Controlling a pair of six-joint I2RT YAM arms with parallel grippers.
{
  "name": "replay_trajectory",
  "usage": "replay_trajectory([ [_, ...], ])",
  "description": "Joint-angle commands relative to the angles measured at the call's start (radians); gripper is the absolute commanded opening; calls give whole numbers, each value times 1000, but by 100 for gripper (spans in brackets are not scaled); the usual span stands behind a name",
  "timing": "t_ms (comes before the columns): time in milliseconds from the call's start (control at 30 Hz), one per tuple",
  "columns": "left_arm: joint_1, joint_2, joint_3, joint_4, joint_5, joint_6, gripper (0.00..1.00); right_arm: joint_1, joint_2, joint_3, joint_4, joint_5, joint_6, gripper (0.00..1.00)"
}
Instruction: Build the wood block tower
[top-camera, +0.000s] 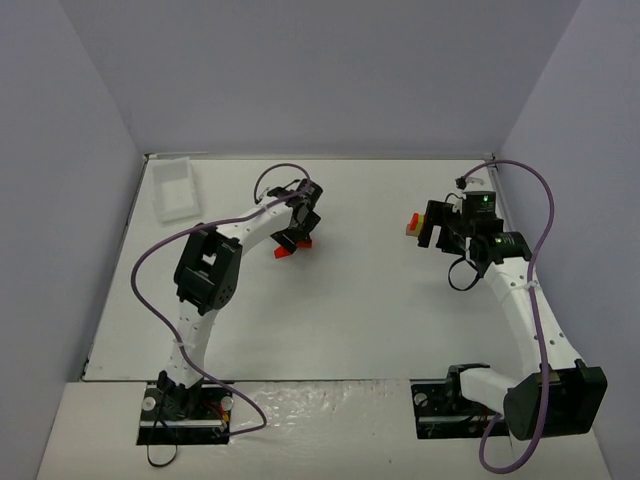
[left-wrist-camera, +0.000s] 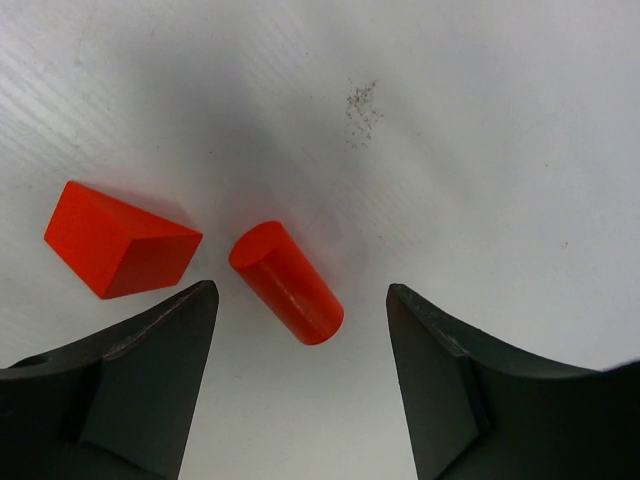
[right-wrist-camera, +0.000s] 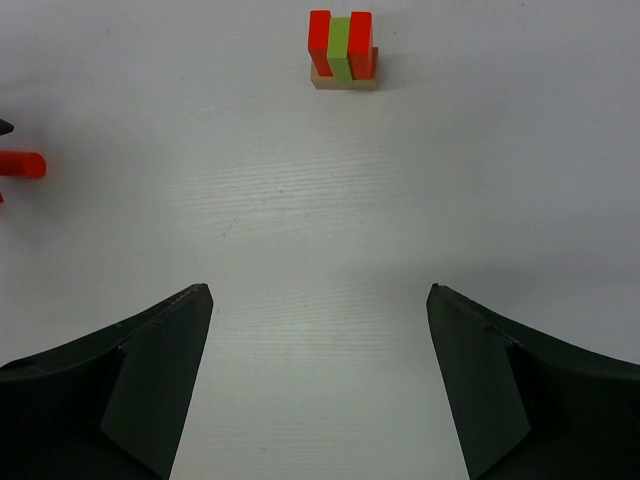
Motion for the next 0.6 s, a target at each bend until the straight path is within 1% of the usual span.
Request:
replay_trajectory([
  [0,-4,4,61,-14,17,-43,63,13,-26,3,43,22,-3,87],
  [233,-4,18,71,-15,25,-51,55,16,-25,0,44,31,-6,87],
  [300,-4,16,73,-15,31,-52,48,15,-26,2,45,33,-6,87],
  [333,-4,16,73,-14,34,-52,47,16,-26,2,45,34,-4,87],
  [367,-6,15,73,-14,36,-50,42,15,-26,2,45,34,-6,87],
  [500,-10,10,56,-13,50,-50,32,15,-23,3,45,31,-4,87],
  [567,-10,7,45,-13,53,-45,21,13,-22,6,45,27,-6,87],
])
